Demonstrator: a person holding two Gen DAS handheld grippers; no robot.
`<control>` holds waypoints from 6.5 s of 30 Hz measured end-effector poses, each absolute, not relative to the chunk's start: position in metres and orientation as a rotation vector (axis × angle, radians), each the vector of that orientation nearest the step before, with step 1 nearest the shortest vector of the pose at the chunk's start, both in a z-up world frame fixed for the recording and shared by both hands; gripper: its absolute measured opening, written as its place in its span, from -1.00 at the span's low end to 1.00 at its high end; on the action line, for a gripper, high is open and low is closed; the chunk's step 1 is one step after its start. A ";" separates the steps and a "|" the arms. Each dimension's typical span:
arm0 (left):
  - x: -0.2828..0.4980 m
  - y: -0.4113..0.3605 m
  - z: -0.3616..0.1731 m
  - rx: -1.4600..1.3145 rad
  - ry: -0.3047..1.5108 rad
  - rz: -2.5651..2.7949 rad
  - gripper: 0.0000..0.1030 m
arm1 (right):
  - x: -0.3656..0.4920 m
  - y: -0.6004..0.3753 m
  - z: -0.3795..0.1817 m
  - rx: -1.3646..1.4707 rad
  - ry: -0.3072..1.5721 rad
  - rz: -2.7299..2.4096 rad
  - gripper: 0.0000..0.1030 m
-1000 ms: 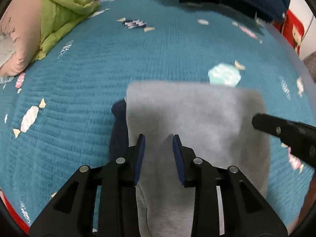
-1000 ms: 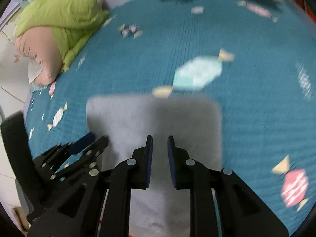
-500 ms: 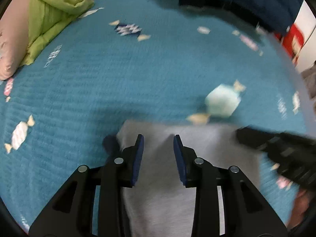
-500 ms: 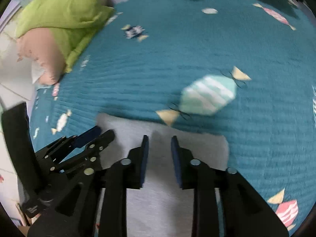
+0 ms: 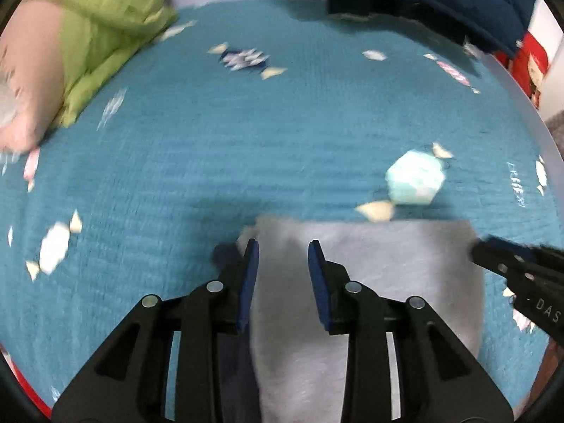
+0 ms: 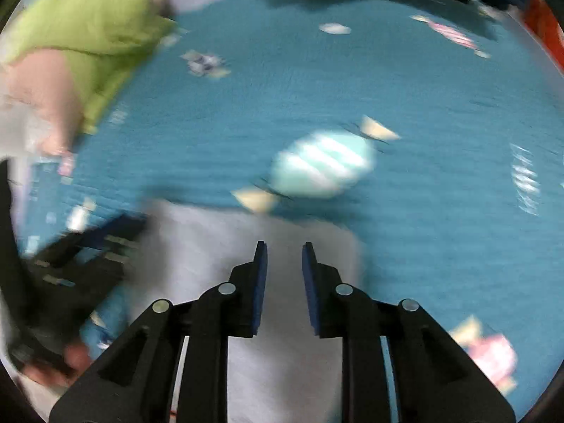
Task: Fold large clothes
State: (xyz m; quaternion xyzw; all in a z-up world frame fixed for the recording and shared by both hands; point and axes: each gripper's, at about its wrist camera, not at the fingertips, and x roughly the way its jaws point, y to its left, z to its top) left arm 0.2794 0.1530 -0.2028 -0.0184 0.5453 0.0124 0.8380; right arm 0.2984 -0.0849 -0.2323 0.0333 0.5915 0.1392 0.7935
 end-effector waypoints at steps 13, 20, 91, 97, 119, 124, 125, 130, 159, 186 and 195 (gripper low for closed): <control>0.190 0.165 -0.204 -0.174 1.261 -0.025 -0.44 | 0.221 -0.080 -0.234 0.138 1.409 0.428 -0.52; 0.141 0.146 -0.210 -0.079 1.288 0.007 -0.42 | 0.185 -0.070 -0.249 0.112 1.493 0.437 -0.52; 0.179 0.197 -0.200 -0.549 1.163 -0.376 -0.32 | 0.214 -0.117 -0.225 0.426 1.137 0.757 -0.30; 0.173 0.244 -0.134 -0.481 1.098 -0.359 -0.32 | 0.215 -0.063 -0.167 0.392 1.065 0.819 -0.30; 0.183 0.486 -0.139 -0.203 1.200 0.183 0.76 | 0.245 0.135 -0.191 0.139 1.061 0.517 0.55; 0.177 0.460 -0.145 -0.115 1.049 0.166 0.69 | 0.243 0.162 -0.182 0.002 0.945 0.505 0.29; 0.181 0.451 -0.145 -0.106 1.039 0.161 0.46 | 0.250 0.169 -0.186 0.008 0.967 0.524 0.12; 0.222 0.430 -0.162 -0.157 1.039 0.042 -0.06 | 0.289 0.203 -0.204 0.028 1.051 0.518 -0.75; 0.189 0.404 -0.173 -0.168 1.001 -0.094 -0.59 | 0.241 0.215 -0.189 0.049 1.000 0.777 -0.82; 0.108 0.394 -0.184 -0.213 1.035 -0.048 -0.36 | 0.175 0.164 -0.221 0.078 1.118 0.841 -0.41; 0.079 0.393 -0.225 -0.231 1.187 -0.064 -0.37 | 0.129 0.153 -0.249 0.010 1.203 0.891 -0.40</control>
